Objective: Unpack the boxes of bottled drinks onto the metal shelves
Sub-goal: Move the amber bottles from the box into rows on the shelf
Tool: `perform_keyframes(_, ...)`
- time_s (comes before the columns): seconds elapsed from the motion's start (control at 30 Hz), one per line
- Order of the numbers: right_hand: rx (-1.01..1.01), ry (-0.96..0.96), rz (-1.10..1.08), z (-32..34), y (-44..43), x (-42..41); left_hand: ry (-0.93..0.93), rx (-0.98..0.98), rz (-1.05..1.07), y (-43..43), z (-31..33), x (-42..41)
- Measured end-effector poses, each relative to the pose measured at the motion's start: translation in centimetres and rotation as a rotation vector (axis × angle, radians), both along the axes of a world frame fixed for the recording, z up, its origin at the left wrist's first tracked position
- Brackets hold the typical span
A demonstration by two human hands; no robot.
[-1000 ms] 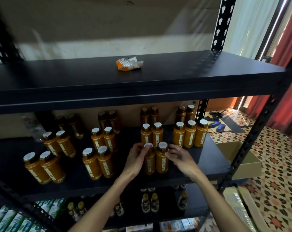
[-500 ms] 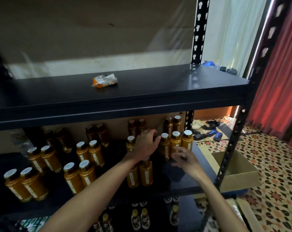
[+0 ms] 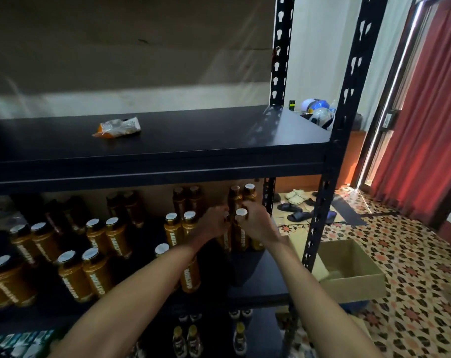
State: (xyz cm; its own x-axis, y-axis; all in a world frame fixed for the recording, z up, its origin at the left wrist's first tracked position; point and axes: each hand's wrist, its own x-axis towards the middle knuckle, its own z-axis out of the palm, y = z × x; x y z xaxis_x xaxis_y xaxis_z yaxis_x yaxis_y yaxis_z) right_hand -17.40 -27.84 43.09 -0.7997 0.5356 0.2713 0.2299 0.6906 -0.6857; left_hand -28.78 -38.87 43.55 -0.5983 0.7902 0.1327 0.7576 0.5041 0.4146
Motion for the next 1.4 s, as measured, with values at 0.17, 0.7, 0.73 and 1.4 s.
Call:
perform_keyframes(0.17,0.051,-0.048,0.050,-1.0,0.4,-1.0,-0.103,0.021,0.004,-0.3,0.5,-0.2)
perform_keyframes(0.7,-0.264,-0.058,0.154,-3.6,0.3,7.4,-0.248,0.036,-0.046,-3.0,-0.6,5.9)
perform_keyframes(0.73,-0.270,-0.051,0.162,-3.6,0.3,7.7,-0.252,0.044,-0.044,-3.0,-0.6,6.1)
perform_keyframes(1.4,-0.280,0.076,0.094,-1.3,0.2,7.7,-0.438,0.049,-0.115,-3.0,2.1,6.4)
